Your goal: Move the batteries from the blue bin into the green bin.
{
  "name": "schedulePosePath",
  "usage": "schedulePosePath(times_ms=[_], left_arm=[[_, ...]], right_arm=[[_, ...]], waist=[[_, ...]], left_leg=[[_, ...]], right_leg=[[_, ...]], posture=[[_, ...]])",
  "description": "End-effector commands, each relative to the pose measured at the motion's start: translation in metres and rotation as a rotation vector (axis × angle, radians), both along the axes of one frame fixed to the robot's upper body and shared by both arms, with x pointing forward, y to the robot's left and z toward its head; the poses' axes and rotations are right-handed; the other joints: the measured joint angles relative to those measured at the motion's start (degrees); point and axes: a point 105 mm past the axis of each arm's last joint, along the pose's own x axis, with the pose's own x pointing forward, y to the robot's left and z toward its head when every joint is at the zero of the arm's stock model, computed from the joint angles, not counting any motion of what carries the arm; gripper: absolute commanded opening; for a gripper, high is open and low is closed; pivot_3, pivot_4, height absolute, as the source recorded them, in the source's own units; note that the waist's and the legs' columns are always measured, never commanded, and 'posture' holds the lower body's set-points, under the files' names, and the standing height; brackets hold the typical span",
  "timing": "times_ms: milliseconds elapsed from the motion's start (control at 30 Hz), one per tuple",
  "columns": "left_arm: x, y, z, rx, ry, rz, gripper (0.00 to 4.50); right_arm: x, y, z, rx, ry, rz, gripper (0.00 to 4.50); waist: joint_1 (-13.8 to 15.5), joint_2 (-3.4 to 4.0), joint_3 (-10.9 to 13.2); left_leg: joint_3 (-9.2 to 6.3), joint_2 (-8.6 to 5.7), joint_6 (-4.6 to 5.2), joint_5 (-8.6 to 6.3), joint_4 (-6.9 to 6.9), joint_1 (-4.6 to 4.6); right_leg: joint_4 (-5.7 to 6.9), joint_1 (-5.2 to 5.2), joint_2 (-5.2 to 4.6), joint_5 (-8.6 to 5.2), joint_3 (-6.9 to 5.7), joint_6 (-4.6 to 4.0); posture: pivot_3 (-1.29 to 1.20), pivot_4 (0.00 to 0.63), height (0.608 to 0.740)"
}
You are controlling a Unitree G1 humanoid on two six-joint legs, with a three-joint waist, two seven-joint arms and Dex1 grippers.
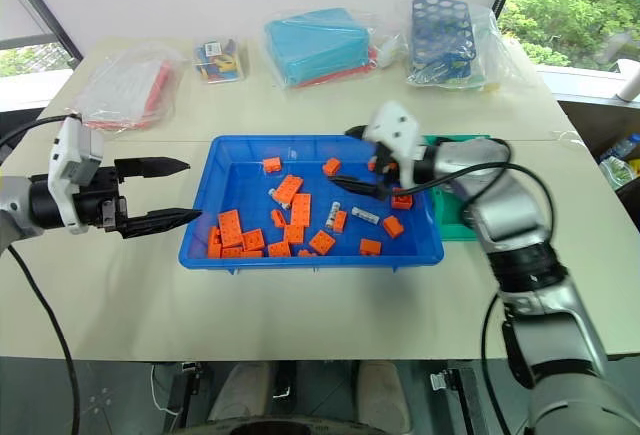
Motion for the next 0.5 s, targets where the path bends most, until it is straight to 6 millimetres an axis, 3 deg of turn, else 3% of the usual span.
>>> schedulePosePath(times_ms=[33, 300, 500], left_arm=[[-0.008, -0.009, 0.004, 0.025, -0.042, -0.038, 4.5], [-0.01, -0.006, 0.0, 0.03, -0.043, -0.009, 4.5], [-0.006, -0.004, 0.003, 0.024, -0.061, 0.018, 4.5]], right_arm=[[0.008, 0.022, -0.021, -0.069, -0.065, 0.027, 4.45], [0.007, 0.065, -0.035, -0.063, -0.08, 0.101, 4.45], [0.011, 0.074, -0.043, -0.062, -0.071, 0.102, 4.45]], waist=[[0.0, 0.0, 0.0], [-0.2, 0.01, 0.1], [-0.4, 0.01, 0.0]], left_leg=[[0.0, 0.0, 0.0, 0.0, -0.01, 0.0], [-0.01, 0.02, -0.02, 0.01, 0.0, -0.04], [-0.03, 0.03, -0.02, 0.02, 0.0, -0.02]], right_leg=[[0.0, 0.0, 0.0, 0.0, 0.0, -0.01], [0.09, -0.06, 0.08, 0.0, -0.03, 0.01], [0.11, -0.03, 0.13, 0.01, -0.05, 0.02]], posture=[[0.0, 0.15, 0.737], [0.0, 0.15, 0.737], [0.0, 0.15, 0.737]])
